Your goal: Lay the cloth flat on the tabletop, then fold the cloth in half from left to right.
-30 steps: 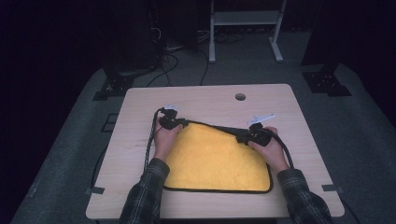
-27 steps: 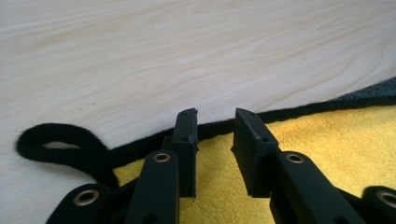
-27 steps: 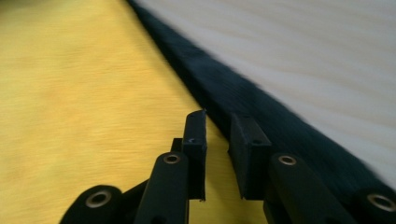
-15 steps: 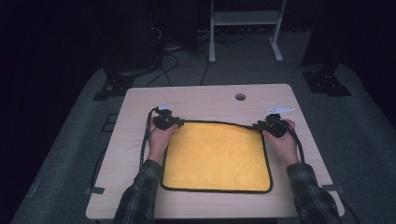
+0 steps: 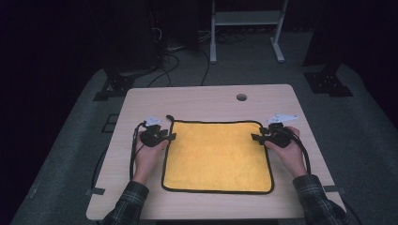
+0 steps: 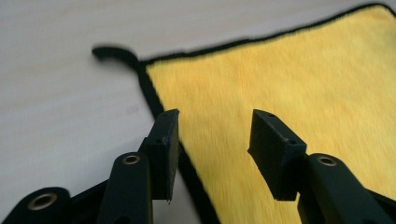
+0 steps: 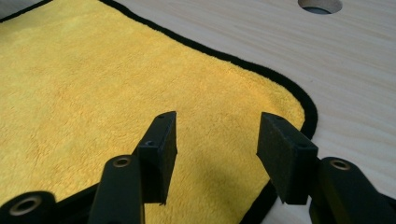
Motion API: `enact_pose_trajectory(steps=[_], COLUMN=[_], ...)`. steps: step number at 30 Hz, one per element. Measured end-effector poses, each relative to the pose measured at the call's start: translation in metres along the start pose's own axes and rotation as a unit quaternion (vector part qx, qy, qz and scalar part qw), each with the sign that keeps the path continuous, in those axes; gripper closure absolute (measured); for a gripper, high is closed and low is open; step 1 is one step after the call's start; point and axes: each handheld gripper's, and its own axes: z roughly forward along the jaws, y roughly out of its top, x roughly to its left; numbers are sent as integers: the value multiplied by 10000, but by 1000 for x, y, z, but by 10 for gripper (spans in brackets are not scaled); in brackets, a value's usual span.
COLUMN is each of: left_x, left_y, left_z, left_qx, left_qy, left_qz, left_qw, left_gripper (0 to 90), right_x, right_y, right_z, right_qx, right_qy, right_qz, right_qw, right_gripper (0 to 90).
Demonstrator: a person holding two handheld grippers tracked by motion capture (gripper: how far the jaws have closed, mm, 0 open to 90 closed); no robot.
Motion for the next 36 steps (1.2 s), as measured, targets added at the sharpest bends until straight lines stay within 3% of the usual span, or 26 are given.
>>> enact_pose_trajectory(steps=[5,11,16,20,25,27,30,34,36], left_x=[-3,-2,-5,-11,-15,-14,-12,-12,-11], left_y=[-18,-31,-35,-36,-36,-38,-38,-37,-36], left_z=[-15,-11,-7,-6,-5,-6,-6,-5,-6], left_qx=[125,309,319,335,325,304,281,311,241], left_qy=[54,28,53,33,73,70,21,-49,-180], left_qz=[35,-120,-129,1,67,23,-85,-139,-263], left_qw=[9999,9994,9994,9994,9994,9995,9996,9994,9992], left_gripper=[492,489,491,505,618,722,812,855,856], right_x=[6,13,7,-3,-15,-19,-25,-33,-35], right_y=[-3,-7,-15,-25,-36,-41,-48,-56,-58], right_z=[-7,-11,-17,-24,-31,-34,-37,-40,-40], right_qx=[109,106,113,177,194,243,293,336,371], right_qy=[20,-19,-170,-330,-550,-639,-792,-892,-928], right_qz=[-46,-236,-215,-106,2,45,95,181,195], right_qw=[9999,9997,9996,9992,9983,9977,9964,9953,9948], right_gripper=[463,468,436,405,391,381,379,374,369])
